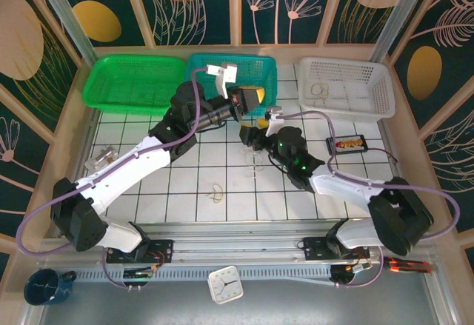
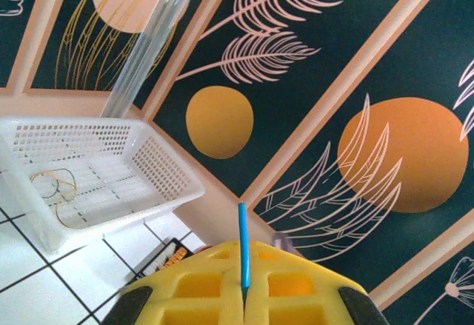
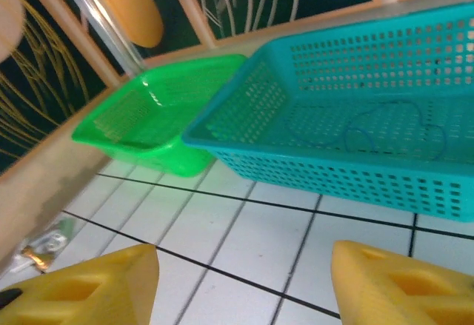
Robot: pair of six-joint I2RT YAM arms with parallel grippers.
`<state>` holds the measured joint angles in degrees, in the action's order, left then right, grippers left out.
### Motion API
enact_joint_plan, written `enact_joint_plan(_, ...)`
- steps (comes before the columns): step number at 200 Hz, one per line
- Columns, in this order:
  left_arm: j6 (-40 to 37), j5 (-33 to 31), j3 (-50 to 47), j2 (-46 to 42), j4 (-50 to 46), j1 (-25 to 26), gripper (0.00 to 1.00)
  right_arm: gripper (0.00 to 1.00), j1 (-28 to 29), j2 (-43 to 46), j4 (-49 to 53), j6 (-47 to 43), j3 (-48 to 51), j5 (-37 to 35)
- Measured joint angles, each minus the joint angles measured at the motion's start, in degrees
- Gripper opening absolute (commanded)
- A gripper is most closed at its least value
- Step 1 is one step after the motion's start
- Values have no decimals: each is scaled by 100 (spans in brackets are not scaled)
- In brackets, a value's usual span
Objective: Untangle the cables
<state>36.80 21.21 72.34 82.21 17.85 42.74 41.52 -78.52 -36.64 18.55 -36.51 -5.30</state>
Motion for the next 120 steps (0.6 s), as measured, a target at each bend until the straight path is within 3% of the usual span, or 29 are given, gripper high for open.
enact_joint_plan(14, 48, 37, 42, 7, 7, 0, 0, 28, -37, -313, -109, 61, 4, -122)
enact_joint_plan(26, 83, 66, 127, 17, -2, 0, 0, 19, -61, -555, -269, 170, 66, -197)
enact_joint_plan(120, -133, 66, 2249, 411, -647, -74, 0, 17, -70, -1572, -1513, 1298, 1451, -741)
